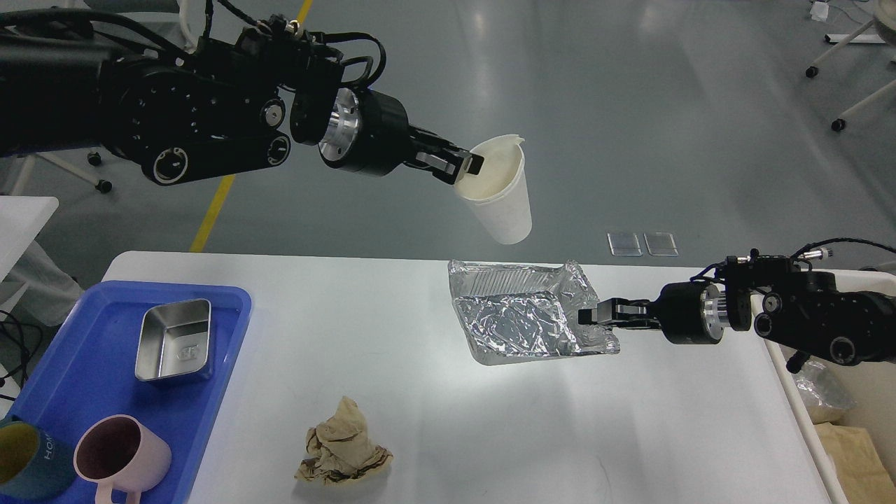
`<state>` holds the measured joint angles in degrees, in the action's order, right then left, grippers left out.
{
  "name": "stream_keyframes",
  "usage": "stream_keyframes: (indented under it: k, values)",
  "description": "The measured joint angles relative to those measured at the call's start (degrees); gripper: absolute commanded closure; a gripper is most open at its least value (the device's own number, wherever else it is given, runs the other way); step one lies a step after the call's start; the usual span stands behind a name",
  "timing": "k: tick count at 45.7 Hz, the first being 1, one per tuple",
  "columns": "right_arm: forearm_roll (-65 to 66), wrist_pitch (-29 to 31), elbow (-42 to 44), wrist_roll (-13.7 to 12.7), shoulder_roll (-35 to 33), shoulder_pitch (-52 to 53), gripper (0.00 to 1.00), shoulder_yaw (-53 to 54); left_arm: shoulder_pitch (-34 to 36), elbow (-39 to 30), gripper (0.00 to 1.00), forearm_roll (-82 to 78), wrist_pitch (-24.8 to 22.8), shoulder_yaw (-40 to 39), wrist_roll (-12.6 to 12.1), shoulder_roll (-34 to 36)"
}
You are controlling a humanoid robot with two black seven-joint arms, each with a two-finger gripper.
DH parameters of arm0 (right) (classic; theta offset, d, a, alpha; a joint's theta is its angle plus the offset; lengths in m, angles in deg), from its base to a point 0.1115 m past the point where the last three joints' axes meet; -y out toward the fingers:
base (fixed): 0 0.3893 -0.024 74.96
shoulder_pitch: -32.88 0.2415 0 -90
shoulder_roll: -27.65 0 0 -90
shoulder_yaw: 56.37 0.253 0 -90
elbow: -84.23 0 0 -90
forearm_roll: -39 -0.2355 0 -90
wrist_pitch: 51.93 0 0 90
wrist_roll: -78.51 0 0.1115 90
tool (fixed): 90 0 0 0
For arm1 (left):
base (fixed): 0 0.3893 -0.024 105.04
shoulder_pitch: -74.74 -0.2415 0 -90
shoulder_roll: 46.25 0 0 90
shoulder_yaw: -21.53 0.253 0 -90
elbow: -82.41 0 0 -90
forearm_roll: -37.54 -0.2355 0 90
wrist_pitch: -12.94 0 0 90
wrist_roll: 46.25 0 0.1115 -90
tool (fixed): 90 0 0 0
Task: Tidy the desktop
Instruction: 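Carry the paper cup over and lower it into the foil tray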
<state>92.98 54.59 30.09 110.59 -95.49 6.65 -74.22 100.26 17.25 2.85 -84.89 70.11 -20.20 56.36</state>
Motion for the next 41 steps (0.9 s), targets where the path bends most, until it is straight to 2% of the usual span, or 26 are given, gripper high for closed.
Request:
stream_keyframes:
  k: [14, 27, 41]
  values:
    - [0.04, 0.0, -0.09, 0.0, 0.05, 0.13, 1.0, 0.0, -0.24, 1.46, 0.99, 0.15, -0.91, 0.67, 0.06, -7.3]
    - [0.06, 0.0, -0.16, 0.05, 0.0, 0.48, 1.0, 0.0, -2.46, 6.22, 0.99, 0.17, -1.44, 2.83, 0.06, -14.81]
    - [0.07, 0.0, -0.2, 0.09, 0.0, 0.57, 1.0, 0.0, -5.35, 10.28, 0.98, 0.98, -1.73, 4.43, -0.14, -18.99]
